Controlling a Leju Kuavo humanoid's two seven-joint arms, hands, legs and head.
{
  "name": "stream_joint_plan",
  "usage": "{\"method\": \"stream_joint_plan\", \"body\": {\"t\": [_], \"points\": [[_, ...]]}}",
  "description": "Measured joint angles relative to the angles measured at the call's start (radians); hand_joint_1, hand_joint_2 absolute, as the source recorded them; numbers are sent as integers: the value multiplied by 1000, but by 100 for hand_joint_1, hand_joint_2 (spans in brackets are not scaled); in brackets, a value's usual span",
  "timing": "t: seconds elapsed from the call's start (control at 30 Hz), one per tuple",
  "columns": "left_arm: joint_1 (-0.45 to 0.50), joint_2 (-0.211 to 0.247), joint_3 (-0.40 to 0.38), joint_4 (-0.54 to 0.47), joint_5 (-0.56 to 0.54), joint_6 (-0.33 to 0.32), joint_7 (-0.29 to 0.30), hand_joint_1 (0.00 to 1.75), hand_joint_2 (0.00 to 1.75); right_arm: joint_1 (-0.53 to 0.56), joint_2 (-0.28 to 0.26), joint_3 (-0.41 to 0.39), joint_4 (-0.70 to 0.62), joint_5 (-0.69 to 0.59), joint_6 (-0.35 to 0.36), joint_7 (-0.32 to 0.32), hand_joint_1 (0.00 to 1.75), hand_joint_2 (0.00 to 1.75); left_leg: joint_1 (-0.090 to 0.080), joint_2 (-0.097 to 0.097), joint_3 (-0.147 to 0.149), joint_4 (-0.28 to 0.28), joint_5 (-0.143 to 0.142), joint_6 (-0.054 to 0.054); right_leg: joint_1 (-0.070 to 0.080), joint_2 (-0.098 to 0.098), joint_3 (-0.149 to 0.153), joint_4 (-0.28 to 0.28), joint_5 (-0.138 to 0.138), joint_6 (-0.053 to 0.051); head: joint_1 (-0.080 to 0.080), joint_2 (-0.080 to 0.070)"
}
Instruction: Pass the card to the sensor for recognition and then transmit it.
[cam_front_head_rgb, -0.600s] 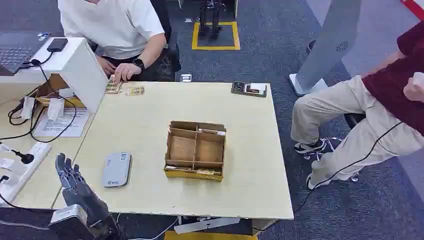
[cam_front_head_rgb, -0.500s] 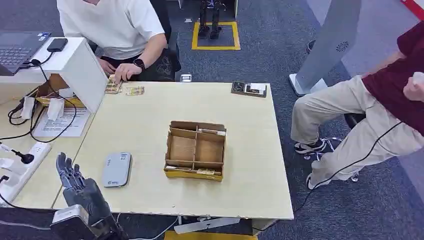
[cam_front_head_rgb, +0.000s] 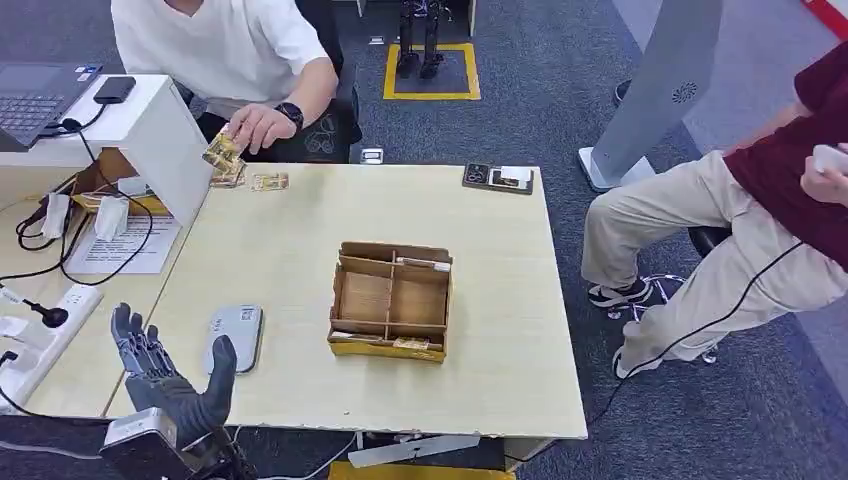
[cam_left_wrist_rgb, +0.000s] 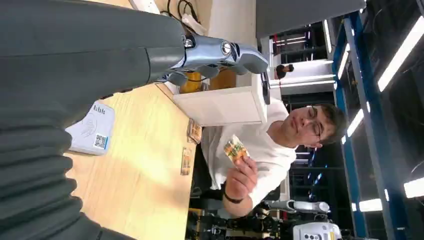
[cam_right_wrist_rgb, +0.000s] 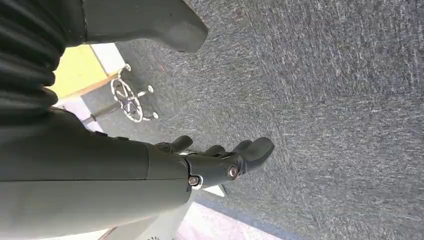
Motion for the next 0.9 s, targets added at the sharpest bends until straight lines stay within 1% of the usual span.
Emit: {"method": "stream_joint_plan", "body": {"t": [0.03, 0.07, 0.13, 0.17, 0.27, 0.33, 0.4, 0.53, 0.6, 0.67, 0.73, 0.77, 0.9], "points": [[0, 0, 0, 2, -2, 0, 0, 0, 175, 0, 0, 0, 0, 0, 0, 0, 0, 175, 0, 0, 0, 0, 0, 0, 0, 0, 0, 0, 0, 0, 0, 0], [0, 0, 0, 3, -6, 0, 0, 0, 0, 0, 0, 0, 0, 0, 0, 0, 0, 175, 0, 0, 0, 0, 0, 0, 0, 0, 0, 0, 0, 0, 0, 0], [-1, 0, 0, 4, -10, 0, 0, 0, 0, 0, 0, 0, 0, 1, 0, 2, 0, 175, 0, 0, 0, 0, 0, 0, 0, 0, 0, 0, 0, 0, 0, 0], [-1, 0, 0, 5, -4, 0, 2, 0, 175, 0, 0, 0, 0, 2, 0, 2, 0, 175, 0, 0, 0, 0, 0, 0, 0, 0, 0, 0, 0, 0, 0, 0], [-3, 2, -2, 8, -9, 0, 10, 0, 175, 0, 0, 0, 0, 2, 0, 2, 0, 175, 0, 0, 0, 0, 0, 0, 0, 0, 0, 0, 0, 0, 0, 0], [-4, 2, -2, 10, -19, 0, 25, 0, 175, 0, 0, 0, 0, 2, 0, 2, 0, 175, 0, 0, 0, 0, 0, 0, 0, 0, 0, 0, 0, 0, 0, 0], [-4, 1, -2, 15, -62, 0, 44, 0, 175, 0, 0, 0, 0, 2, 0, 2, 0, 175, 0, 0, 0, 0, 0, 0, 0, 0, 0, 0, 0, 0, 0, 0], [-5, -1, -2, 32, -147, 0, 52, 0, 175, 0, 0, 2, 0, 8, 1, 4, 0, 175, 0, 0, 0, 0, 0, 0, 0, 0, 0, 0, 0, 0, 0, 0], [-8, -8, 3, 44, -214, 0, 50, 0, 175, 0, 0, 5, 0, 17, 6, 5, 0, 175, 0, 0, 0, 0, 0, 0, 0, 0, 0, 0, 0, 0, 0, 0], [-20, -30, 31, 55, -307, 0, 19, 0, 175, 0, 0, 8, 0, 30, 10, 6, 0, 175, 0, 0, 0, 0, 0, 0, 0, 0, 0, 0, 0, 0, 0, 0], [-46, -64, 82, 74, -398, 0, -32, 0, 175, 0, -1, 18, 0, 42, 21, 9, 0, 175, 0, 0, 0, 0, 0, 0, 0, 0, 0, 0, 0, 0, 0, 0], [-57, -76, 107, 83, -424, 1, -47, 0, 175, -1, -2, 24, 0, 49, 22, 10, 0, 175, 0, 0, 0, 0, 0, 0, 0, 0, 1, 0, 0, 0, 1, 0], [-112, -85, 243, 111, -541, 1, -84, 0, 175, -1, -7, 41, 2, 72, 29, 11, 0, 175, 0, 0, 1, 0, 0, 0, 0, 1, 0, 0, 0, 0, 0, 0]]}}
